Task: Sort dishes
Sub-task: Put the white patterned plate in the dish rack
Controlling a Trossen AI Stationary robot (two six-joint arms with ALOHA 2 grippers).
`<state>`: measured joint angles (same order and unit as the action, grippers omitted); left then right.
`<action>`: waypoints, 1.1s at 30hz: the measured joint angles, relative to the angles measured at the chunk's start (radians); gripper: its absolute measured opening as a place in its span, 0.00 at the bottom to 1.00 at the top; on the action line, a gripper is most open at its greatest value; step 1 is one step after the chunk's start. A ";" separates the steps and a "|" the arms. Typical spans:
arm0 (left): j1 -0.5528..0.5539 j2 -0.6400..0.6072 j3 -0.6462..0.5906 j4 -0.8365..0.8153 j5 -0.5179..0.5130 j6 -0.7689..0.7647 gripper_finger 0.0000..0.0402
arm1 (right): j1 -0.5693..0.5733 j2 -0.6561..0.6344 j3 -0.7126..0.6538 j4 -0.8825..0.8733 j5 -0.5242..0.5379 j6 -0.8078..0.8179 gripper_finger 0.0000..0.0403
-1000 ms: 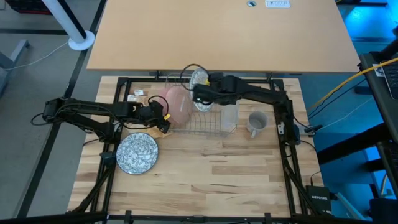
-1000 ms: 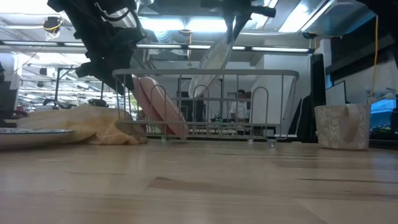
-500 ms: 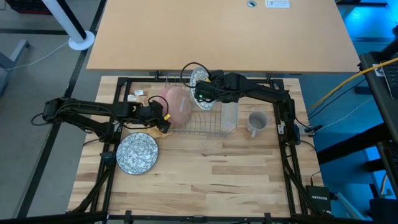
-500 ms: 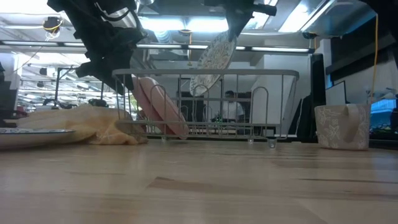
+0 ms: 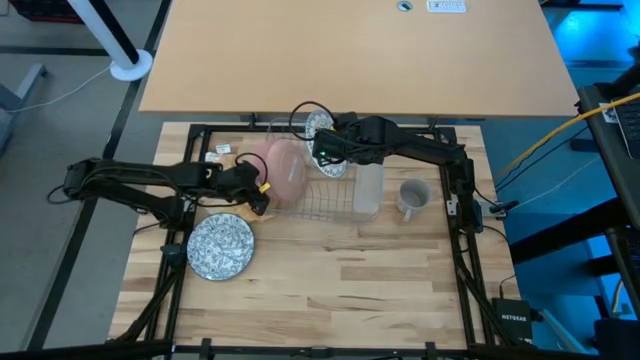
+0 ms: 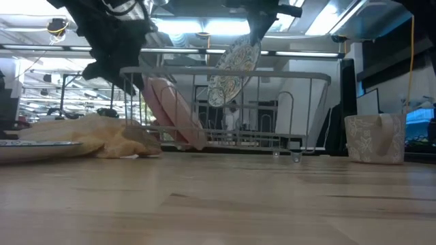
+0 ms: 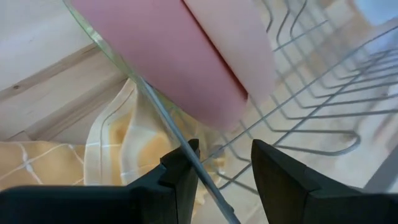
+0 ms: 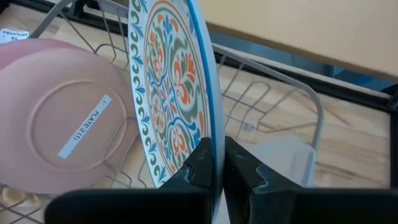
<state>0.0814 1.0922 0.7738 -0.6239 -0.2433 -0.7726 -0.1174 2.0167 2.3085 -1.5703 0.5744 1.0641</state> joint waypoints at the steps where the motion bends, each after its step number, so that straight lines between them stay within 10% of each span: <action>1: 0.000 -0.011 0.000 -0.001 0.003 0.004 0.34 | 0.000 0.000 0.000 0.000 -0.008 0.000 0.04; 24: -0.001 0.081 0.004 -0.007 -0.013 -0.159 0.34 | 0.013 0.001 0.000 -0.001 -0.071 0.061 0.04; 33: 0.006 0.085 0.003 -0.025 0.060 0.043 0.34 | 0.015 0.002 0.000 -0.001 -0.071 0.061 0.05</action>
<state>0.0870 1.1768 0.7772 -0.6486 -0.1833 -0.7297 -0.1024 2.0182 2.3089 -1.5710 0.5034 1.1248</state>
